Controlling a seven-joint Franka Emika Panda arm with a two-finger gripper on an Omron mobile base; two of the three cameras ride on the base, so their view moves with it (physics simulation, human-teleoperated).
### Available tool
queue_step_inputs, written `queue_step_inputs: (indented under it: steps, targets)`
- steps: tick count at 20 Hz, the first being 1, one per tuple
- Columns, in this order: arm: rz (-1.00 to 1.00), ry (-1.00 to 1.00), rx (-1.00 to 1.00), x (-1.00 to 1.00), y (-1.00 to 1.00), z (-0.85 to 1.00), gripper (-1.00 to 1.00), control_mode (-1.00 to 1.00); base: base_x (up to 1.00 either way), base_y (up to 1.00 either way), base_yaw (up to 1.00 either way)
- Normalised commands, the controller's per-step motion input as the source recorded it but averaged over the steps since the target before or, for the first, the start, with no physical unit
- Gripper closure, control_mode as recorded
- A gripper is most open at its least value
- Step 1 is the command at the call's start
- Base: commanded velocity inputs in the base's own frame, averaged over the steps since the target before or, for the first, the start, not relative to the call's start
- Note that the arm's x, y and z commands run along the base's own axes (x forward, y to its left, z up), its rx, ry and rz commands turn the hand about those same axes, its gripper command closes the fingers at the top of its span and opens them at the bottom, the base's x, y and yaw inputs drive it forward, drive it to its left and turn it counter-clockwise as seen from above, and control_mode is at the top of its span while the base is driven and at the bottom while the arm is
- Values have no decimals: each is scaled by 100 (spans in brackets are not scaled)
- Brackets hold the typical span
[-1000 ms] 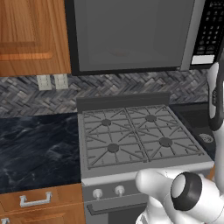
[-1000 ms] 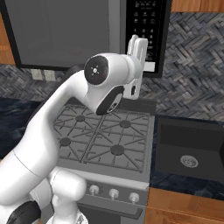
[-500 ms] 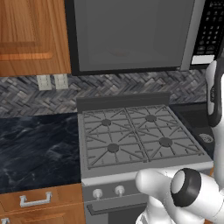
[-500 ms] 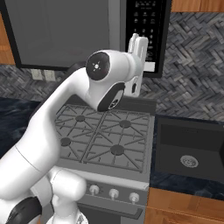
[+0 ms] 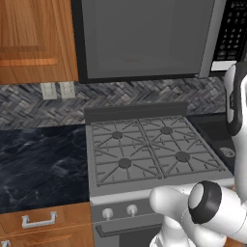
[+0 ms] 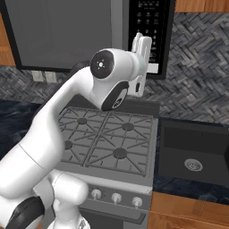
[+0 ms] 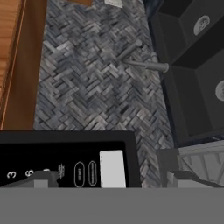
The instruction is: Transport the steak from the fridge to the microwave and turn on the microwave.
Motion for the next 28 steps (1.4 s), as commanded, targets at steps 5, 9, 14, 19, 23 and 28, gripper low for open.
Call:
queue_step_inputs:
  steps: [5, 9, 14, 19, 23, 28]
  targets:
    - [0, 0, 0, 10, 0, 0, -100, -100, 0, 0, 0]
    - [0, 0, 0, 6, 0, -3, -100, -100, 0, 0, 0]
    - [0, 1, 0, 4, 0, -9, -100, -100, 0, 0, 0]
    - [0, 0, 0, 10, 0, -10, -100, -100, 0, 0, 0]
    - [0, 0, 0, 15, 0, -4, -100, -100, 0, 0, 0]
    - [1, 0, 2, 16, 0, 0, -100, -100, 0, 0, 0]
